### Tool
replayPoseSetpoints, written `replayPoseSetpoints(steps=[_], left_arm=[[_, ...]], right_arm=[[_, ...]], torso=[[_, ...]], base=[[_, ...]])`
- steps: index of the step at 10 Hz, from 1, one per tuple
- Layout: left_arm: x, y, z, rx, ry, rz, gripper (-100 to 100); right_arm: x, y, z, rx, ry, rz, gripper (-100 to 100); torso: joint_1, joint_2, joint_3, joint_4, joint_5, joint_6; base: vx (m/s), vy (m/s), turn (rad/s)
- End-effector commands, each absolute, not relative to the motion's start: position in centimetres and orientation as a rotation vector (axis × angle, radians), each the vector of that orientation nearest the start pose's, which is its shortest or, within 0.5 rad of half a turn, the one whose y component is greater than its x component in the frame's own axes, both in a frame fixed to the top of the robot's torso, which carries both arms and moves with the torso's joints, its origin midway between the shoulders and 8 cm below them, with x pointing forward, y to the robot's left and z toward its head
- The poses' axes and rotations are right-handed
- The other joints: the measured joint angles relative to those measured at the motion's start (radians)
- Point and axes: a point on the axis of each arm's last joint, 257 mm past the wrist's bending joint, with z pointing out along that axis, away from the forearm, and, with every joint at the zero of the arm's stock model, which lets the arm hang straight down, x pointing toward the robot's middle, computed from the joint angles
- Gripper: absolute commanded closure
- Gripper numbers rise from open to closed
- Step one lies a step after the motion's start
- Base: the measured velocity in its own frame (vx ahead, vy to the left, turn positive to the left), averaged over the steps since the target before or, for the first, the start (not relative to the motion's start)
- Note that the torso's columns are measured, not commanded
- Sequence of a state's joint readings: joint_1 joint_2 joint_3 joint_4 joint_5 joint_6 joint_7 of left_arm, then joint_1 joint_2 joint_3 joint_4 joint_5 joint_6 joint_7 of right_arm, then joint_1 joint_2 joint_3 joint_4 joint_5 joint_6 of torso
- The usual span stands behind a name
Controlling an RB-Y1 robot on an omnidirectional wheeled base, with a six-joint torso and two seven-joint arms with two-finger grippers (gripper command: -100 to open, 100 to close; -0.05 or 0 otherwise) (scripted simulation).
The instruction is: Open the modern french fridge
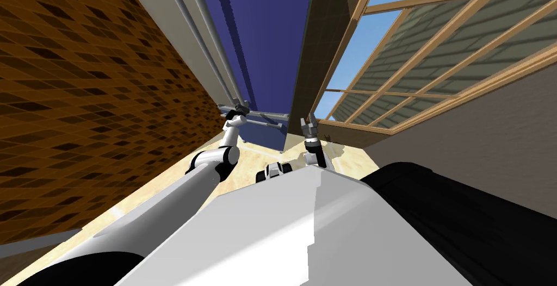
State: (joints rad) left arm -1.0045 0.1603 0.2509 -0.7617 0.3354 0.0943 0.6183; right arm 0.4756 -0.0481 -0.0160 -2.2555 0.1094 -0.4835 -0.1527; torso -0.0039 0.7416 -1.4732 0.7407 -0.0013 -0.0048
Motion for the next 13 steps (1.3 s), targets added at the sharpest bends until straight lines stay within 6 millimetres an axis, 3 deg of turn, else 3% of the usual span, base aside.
replayPoseSetpoints(steps=[1, 2, 7, 10, 13], left_arm=[[76.2, 21.8, -1.4, -1.754, 0.632, -1.920, 100], [76.2, 22.6, -1.3, -1.755, 0.618, -1.912, 100], [76.4, 25.7, -1.1, -1.763, 0.560, -1.881, 100], [76.5, 26.1, -1.7, -1.775, 0.556, -1.869, 100], [76.2, 30.5, -1.5, -1.769, 0.496, -1.825, 100]], right_arm=[[35.5, -26.6, 1.7, 0.631, 0.693, 1.362, 0], [35.5, -26.6, 1.7, 0.631, 0.693, 1.362, 0], [35.5, -26.6, 1.7, 0.631, 0.693, 1.362, 0], [35.5, -26.6, 1.7, 0.631, 0.693, 1.362, 0], [35.5, -26.6, 1.7, 0.631, 0.693, 1.362, 0]], torso=[[0.002, 0.002, 0.001, 0.000, 0.001, 0.004], [0.005, 0.001, 0.000, 0.000, 0.001, 0.010], [0.003, 0.001, 0.000, 0.001, 0.000, 0.007], [0.002, 0.000, 0.000, 0.002, -0.001, 0.006], [-0.003, 0.001, 0.000, 0.001, -0.001, 0.003]], base=[[-0.103, -0.184, 0.112], [-0.086, -0.137, 0.130], [-0.089, -0.180, 0.180], [-0.069, -0.120, 0.111], [-0.057, -0.236, 0.177]])
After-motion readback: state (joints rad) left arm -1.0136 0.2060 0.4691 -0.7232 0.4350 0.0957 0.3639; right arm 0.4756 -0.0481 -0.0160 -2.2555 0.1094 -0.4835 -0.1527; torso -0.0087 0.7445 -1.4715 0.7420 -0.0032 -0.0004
